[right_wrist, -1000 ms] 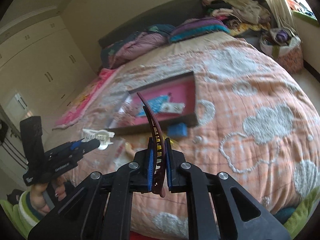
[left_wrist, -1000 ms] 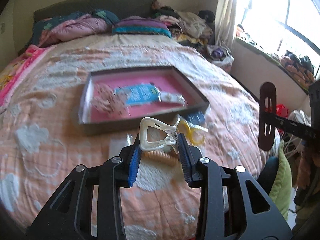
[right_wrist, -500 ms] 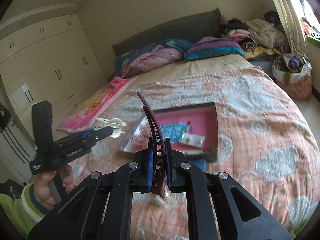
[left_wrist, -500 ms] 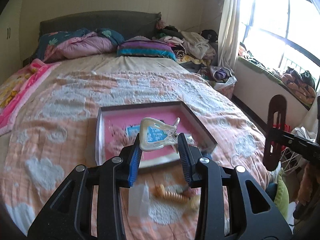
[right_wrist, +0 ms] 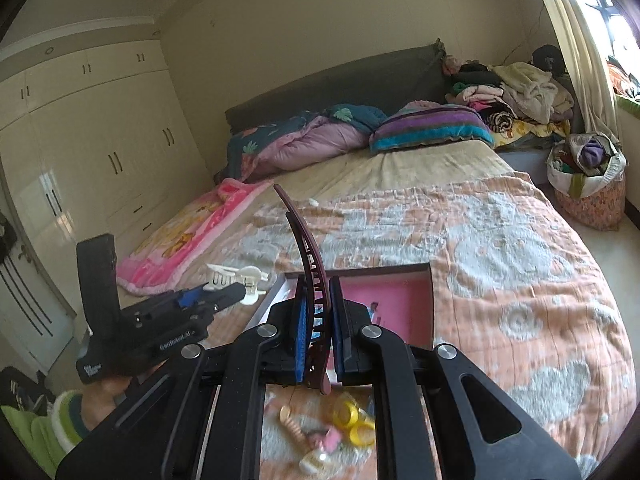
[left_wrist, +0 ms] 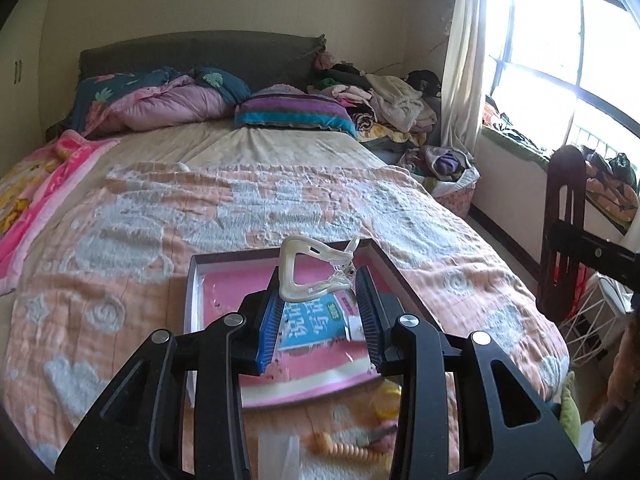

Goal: Organize jewelry
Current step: 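Lower the claw clip into the tray with the left tool while the right tool drops the red clip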

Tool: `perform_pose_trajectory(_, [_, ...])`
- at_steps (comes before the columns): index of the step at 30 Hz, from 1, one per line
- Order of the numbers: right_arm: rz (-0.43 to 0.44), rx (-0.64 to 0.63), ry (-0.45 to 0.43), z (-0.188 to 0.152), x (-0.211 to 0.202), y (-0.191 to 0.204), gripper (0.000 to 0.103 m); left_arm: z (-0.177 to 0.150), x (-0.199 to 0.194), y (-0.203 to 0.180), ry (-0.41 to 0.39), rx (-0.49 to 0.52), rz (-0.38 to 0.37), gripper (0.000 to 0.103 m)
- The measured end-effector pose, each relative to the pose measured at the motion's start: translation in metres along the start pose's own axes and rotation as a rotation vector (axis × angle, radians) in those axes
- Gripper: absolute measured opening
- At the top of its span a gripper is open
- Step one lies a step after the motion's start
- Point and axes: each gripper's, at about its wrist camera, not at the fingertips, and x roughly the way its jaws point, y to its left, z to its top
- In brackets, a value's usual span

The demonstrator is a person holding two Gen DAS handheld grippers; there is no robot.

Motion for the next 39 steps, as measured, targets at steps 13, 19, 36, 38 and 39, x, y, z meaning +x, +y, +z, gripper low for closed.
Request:
perform_pose_trajectory(13, [-0.051,0.033,0.107,-0.005,0.067,-0.033,0.010,-0.004,0.051,-0.001,0.056,-0.025,0.013,0.027])
perform_pose_trajectory(19, [-0.093,0.055,0.173,-0.024,0.096,-0.053,0.010,-0.021,0.079,-0.002,0.107,-0.005,0.016,0.027])
perform_pose_trajectory(36, [-0.157,0.085,0.283,-0.060,0.137,-0.083,0.010,-0.049,0.107,-0.008,0.193,0.022,0.031,0.028])
perform_pose_trajectory(38, [-0.162,0.090,0.290,-0.063,0.139,-0.084,0.010,-0.050,0.105,-0.007,0.195,0.019,0.033,0.028])
perform_pose_trajectory(39, [-0.163,0.093,0.292,-0.064,0.139,-0.084,0.010,-0.050,0.105,-0.006,0.196,0.016,0.035,0.029])
